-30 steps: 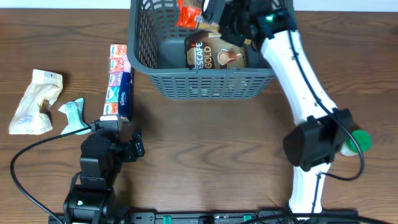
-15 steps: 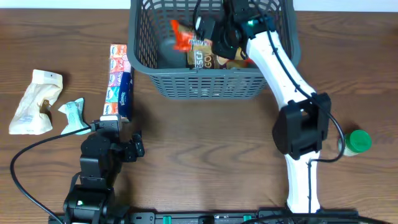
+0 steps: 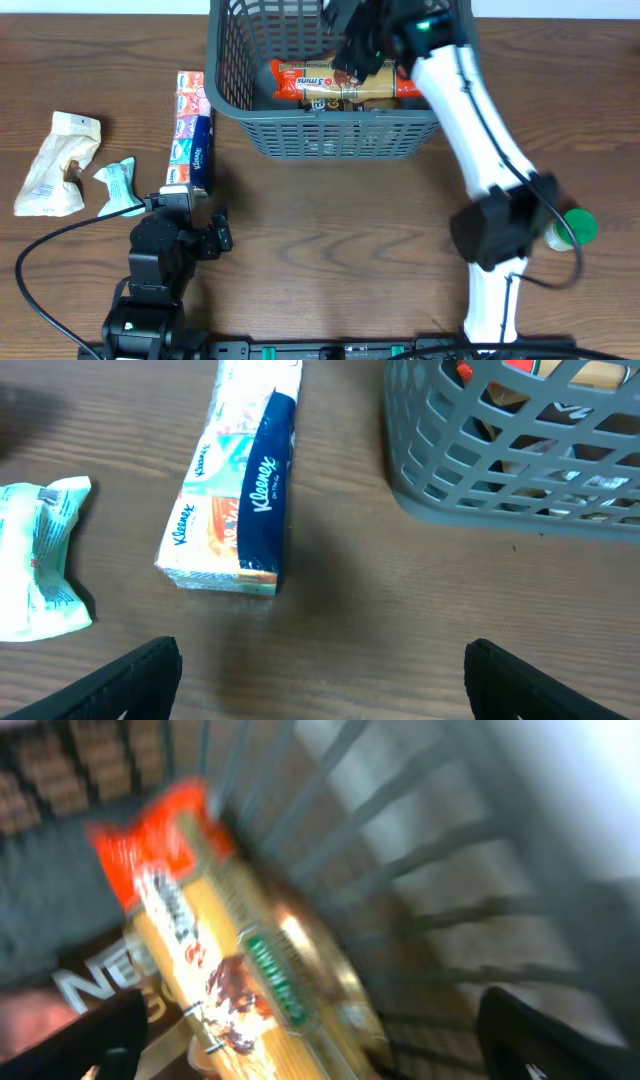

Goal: Pack container
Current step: 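Lower the spaghetti into the basket and release it, then move the right gripper down onto the green-capped bottle and grasp it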

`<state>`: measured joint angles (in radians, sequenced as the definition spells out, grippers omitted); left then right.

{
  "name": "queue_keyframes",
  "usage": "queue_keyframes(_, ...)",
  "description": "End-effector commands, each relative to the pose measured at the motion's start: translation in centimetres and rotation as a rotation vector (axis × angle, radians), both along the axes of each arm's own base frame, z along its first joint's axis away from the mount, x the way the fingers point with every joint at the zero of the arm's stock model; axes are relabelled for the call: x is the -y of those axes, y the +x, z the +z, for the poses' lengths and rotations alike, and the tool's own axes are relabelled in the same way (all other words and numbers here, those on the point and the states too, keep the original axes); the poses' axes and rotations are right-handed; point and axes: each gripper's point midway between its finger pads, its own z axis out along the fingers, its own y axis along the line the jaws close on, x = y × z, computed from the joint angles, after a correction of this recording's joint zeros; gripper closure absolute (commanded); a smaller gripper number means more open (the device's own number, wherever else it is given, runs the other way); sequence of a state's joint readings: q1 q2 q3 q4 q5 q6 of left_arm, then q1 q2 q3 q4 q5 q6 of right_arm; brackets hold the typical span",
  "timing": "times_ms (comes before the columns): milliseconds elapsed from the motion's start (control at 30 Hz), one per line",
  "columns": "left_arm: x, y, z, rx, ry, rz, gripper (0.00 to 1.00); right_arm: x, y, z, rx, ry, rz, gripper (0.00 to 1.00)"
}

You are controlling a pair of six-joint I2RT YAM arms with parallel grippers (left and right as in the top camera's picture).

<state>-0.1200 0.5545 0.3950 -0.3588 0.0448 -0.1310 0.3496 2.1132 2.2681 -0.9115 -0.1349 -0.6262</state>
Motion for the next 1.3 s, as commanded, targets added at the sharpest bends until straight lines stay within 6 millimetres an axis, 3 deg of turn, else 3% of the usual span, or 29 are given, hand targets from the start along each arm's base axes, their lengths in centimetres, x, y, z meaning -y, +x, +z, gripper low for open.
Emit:
queue_keyframes(0, 0.0, 0.3, 1.1, 0.024, -0.003, 0.007, 0.1, 4.8, -2.1, 12.0, 0.129, 0.244, -0.258, 0.01)
queue_keyframes(67, 0.0, 0.3, 1.1, 0.024, -0.003, 0.007, 0.1, 8.8, -2.9, 14.2, 0.126, 0.338, -0.454, 0.01)
queue_keyframes(167, 0.0, 0.3, 1.1, 0.024, -0.003, 0.007, 0.09, 17.9, -5.6, 15.6, 0.081, 0.516, -0.889, 0.01)
queue_keyframes(300, 0.0, 0.3, 1.1, 0.024, -0.003, 0.007, 0.1, 28.0, -12.4, 13.7, -0.059, 0.684, -1.373, 0.01)
queue_keyframes(433, 0.0, 0.3, 1.1, 0.024, -0.003, 0.007, 0.1, 34.5, -18.7, 10.8, -0.179, 0.682, -1.693, 0.01)
queue_keyframes(500, 0.0, 0.3, 1.1, 0.024, -0.003, 0.007, 0.1, 36.2, -21.6, 9.3, -0.263, 0.649, -1.798, 0.01)
queue_keyframes(633, 0.0, 0.3, 1.1, 0.024, -0.003, 0.007, 0.1, 36.7, -22.6, 7.1, -0.405, 0.659, -1.74, 0.01)
queue_keyframes(833, 0.0, 0.3, 1.1, 0.024, -0.003, 0.007, 0.1, 38.9, -25.9, 0.9, -0.597, 0.607, -1.918, 0.01)
queue_keyframes(1067, 0.0, 0.3, 1.1, 0.024, -0.003, 0.007, 0.1, 40.2, -25.6, -7.3, -0.708, 0.567, -1.964, 0.01)
queue_keyframes(1267, 0.0, 0.3, 1.1, 0.024, -0.003, 0.007, 0.1, 40.2, -25.7, -13.1, -0.745, 0.547, -1.966, 0.01)
